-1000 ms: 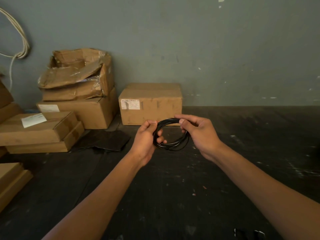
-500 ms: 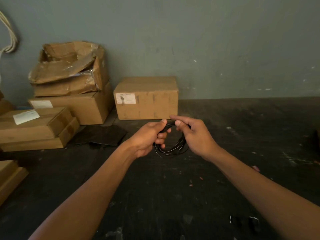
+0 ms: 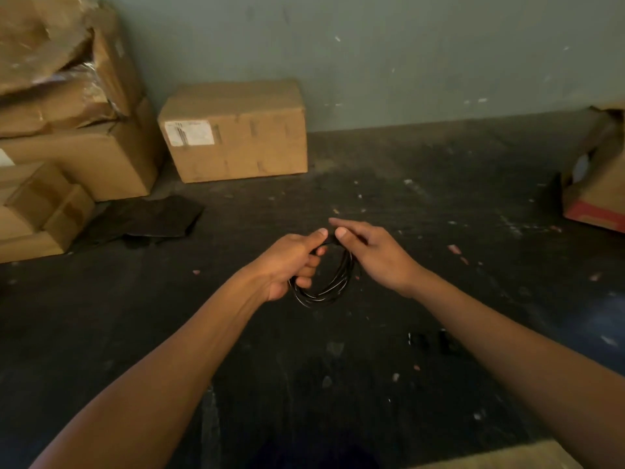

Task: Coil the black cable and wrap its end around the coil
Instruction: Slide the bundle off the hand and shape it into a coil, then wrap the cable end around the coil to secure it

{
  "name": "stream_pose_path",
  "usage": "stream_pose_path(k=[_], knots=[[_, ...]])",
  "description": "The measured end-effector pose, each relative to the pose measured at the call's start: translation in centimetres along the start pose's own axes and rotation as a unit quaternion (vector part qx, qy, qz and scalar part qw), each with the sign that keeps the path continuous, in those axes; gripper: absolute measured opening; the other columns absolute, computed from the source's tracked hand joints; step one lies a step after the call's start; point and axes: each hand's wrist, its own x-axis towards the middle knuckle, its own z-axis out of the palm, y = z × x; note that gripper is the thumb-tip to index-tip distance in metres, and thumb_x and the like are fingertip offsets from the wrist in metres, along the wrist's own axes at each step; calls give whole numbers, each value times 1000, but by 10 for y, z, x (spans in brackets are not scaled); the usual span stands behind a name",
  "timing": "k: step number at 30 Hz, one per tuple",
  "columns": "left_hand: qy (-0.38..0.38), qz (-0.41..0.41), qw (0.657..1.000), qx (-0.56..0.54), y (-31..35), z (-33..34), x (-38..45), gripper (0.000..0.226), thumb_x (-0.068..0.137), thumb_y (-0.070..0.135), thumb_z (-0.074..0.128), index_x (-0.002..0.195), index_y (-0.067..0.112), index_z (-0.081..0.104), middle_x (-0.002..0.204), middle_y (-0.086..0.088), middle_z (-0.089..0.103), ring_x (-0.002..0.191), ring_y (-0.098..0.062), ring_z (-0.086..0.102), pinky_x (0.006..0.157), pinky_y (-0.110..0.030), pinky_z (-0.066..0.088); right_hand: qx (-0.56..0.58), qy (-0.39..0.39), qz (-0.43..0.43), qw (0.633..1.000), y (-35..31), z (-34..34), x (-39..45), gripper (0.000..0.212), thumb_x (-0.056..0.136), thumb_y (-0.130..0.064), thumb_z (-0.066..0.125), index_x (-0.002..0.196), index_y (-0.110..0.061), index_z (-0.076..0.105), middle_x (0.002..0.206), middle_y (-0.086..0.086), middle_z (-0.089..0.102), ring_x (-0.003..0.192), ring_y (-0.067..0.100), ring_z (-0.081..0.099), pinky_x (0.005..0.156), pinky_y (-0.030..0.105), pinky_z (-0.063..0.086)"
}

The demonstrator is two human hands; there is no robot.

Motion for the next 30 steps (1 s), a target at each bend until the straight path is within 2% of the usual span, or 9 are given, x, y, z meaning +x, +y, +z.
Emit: stream_pose_path(k=[2, 4, 7, 9, 11, 14, 22, 26, 30], knots=[[-5, -6, 999, 40, -19, 8, 3, 38, 101, 43, 47, 72, 20, 49, 49, 11, 32, 39, -6, 24, 38, -20, 24, 14, 9, 66, 998, 24, -10, -15, 40, 99, -36, 48, 136, -22, 53, 118, -5, 60, 109, 9, 55, 92, 27, 44], [-10, -11, 998, 68, -38, 16, 6, 37, 101, 43, 46, 73, 19, 50, 48, 12, 34, 39, -5, 26, 38, -20, 26, -43, 5, 138, 989, 52, -22, -33, 39, 98, -34, 51, 136, -23, 52, 121, -3, 60, 108, 12, 58, 92, 32, 47], [-24, -36, 996, 81, -61, 25, 9, 35, 101, 42, 46, 77, 19, 52, 48, 13, 37, 40, -3, 29, 38, -19, 28, -182, -86, 237, 950, 95, -38, -62, 32, 95, -24, 58, 127, -19, 58, 125, 3, 64, 112, 17, 60, 94, 31, 47], [-36, -55, 994, 88, -71, 32, 11, 34, 101, 42, 46, 79, 18, 53, 49, 12, 38, 40, -3, 30, 38, -18, 29, -236, -145, 295, 914, 115, -42, -83, 28, 93, -24, 60, 121, -17, 59, 123, 7, 64, 106, 18, 60, 91, 30, 45], [-47, -70, 992, 95, -78, 39, 13, 33, 102, 41, 45, 82, 16, 55, 50, 12, 39, 41, -4, 32, 39, -19, 30, -259, -174, 337, 888, 126, -42, -99, 29, 93, -26, 61, 120, -18, 56, 123, 8, 61, 103, 19, 58, 91, 33, 47], [-56, -70, 991, 102, -83, 47, 13, 34, 102, 41, 44, 83, 15, 54, 51, 10, 37, 41, -4, 30, 39, -19, 29, -269, -186, 363, 873, 134, -34, -115, 35, 91, -29, 63, 122, -20, 51, 122, 8, 58, 104, 22, 59, 92, 39, 50], [-28, -67, 992, 103, -84, 47, 14, 39, 104, 41, 40, 93, 9, 61, 52, 8, 37, 43, -6, 30, 41, -20, 27, -244, -161, 368, 883, 138, -26, -111, 30, 93, -14, 58, 122, -19, 52, 117, 6, 57, 97, 17, 60, 84, 34, 54], [12, -66, 992, 104, -90, 47, 13, 40, 103, 42, 40, 101, 9, 62, 53, 7, 39, 45, -7, 32, 44, -22, 28, -127, -110, 342, 925, 128, -29, -98, 27, 90, -10, 62, 114, -20, 55, 97, 4, 66, 80, 14, 66, 67, 28, 51], [69, -30, 986, 150, -90, 42, 11, 27, 101, 44, 44, 113, 22, 57, 69, 4, 50, 53, -5, 45, 48, -21, 37, 32, -47, 269, 962, 92, -22, -75, 22, 85, -9, 68, 102, -20, 59, 94, 5, 70, 73, 12, 69, 63, 25, 52]])
